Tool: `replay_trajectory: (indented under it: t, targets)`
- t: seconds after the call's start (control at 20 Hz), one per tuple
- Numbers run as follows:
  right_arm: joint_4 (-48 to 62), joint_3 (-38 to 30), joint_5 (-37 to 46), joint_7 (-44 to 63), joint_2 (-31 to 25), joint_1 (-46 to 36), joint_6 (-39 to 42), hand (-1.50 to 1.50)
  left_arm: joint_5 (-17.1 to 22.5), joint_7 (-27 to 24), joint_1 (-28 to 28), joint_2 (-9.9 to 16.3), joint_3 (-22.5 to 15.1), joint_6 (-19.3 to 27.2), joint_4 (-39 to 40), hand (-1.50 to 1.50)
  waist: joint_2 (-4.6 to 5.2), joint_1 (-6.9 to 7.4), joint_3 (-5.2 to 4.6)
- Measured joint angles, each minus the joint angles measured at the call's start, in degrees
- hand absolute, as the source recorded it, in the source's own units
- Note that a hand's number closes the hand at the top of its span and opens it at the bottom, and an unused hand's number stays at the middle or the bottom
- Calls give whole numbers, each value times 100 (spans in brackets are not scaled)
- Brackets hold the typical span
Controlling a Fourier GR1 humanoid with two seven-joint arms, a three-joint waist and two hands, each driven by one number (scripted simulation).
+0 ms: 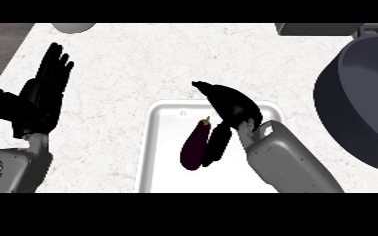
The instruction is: Pick the eggplant from the tray and place it in the pot
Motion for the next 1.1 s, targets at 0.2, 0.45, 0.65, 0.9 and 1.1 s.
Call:
replay_trajectory:
  t: [0.2, 0.45, 0.65, 0.9, 1.1]
  targets:
    - [276, 29, 285, 88, 450, 23, 30, -150, -77, 192, 121, -13, 116, -104, -257, 0, -2, -1, 2]
    - [624, 55, 692, 88, 709, 155, 101, -150, -217, 255, 187, -146, 213, -194, -343, 0, 0, -10, 3]
    - [754, 42, 1028, -13, 681, 359, 189, -150, -260, 243, 291, -206, 367, -327, -407, 0, 0, -17, 3]
    - [542, -67, 1244, 62, 839, 544, 352, -150, -459, 220, 267, -416, 472, -433, -339, 0, -1, -27, 3]
    - [1012, -103, 1545, -342, 928, 570, 215, -150, -583, 78, 189, -608, 499, -512, -99, 0, 5, -21, 4]
